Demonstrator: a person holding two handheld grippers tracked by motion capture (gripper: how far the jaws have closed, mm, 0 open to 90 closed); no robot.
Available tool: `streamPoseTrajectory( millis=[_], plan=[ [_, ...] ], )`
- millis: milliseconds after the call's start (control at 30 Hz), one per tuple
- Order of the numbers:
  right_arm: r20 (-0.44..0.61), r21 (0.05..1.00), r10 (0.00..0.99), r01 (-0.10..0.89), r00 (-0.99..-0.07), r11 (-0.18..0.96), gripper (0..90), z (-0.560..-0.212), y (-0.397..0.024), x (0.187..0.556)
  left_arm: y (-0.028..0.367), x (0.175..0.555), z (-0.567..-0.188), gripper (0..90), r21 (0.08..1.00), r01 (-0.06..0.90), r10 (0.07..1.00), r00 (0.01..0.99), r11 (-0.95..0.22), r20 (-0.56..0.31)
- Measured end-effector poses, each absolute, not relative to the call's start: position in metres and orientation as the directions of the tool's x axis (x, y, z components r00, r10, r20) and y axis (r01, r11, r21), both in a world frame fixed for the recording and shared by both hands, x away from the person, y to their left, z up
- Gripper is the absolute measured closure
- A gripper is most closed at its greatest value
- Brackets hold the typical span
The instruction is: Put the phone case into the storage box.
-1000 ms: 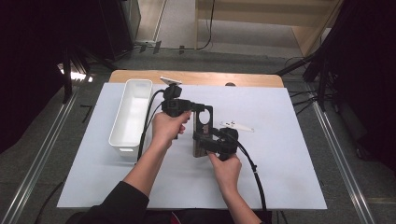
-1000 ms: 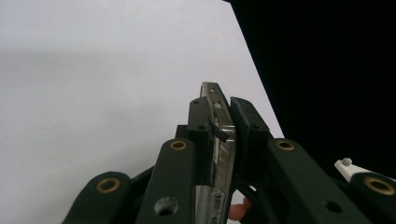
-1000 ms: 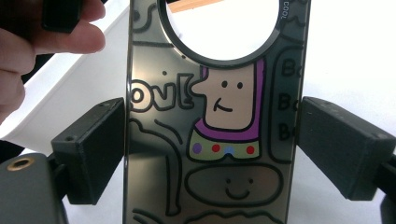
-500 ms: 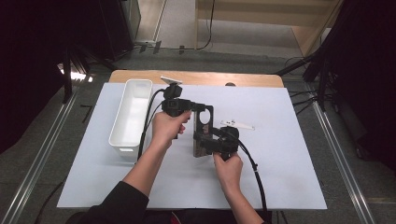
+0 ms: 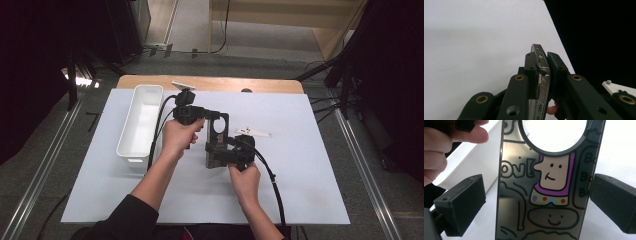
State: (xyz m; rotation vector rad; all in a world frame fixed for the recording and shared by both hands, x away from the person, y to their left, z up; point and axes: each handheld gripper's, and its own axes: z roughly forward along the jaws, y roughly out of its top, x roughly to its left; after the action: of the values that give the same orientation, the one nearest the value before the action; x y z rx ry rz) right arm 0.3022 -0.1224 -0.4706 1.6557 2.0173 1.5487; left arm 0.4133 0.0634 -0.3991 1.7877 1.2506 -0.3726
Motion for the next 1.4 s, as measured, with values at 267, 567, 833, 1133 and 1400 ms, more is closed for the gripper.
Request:
streamPoseTrajectory(
  millis=[267, 567, 833, 1133, 1400],
  plan=[
    [0.490, 0.732, 0.758, 0.675, -0.431, -0.089, 0.0, -0.461, -0.129, 0.301, 0.065, 0.412, -0.390, 78.9, 0.545, 0.831, 0.596, 0.494, -0.111, -0.633],
    [0.480, 0.709, 0.754, 0.705, -0.448, -0.032, 0.0, -0.448, -0.138, 0.306, 0.066, 0.411, -0.381, 78.9, 0.588, 0.796, 0.609, 0.540, -0.144, -0.581],
    [0.462, 0.687, 0.751, 0.726, -0.473, 0.035, 0.0, -0.443, -0.140, 0.305, 0.069, 0.409, -0.377, 78.9, 0.610, 0.772, 0.598, 0.578, -0.179, -0.556],
    [0.453, 0.648, 0.740, 0.754, -0.496, 0.109, 0.0, -0.442, -0.143, 0.304, 0.072, 0.405, -0.373, 78.8, 0.631, 0.743, 0.587, 0.619, -0.222, -0.522],
    [0.426, 0.636, 0.746, 0.756, -0.512, 0.155, 0.0, -0.443, -0.152, 0.305, 0.071, 0.395, -0.370, 78.7, 0.663, 0.700, 0.552, 0.674, -0.265, -0.492]
  ],
)
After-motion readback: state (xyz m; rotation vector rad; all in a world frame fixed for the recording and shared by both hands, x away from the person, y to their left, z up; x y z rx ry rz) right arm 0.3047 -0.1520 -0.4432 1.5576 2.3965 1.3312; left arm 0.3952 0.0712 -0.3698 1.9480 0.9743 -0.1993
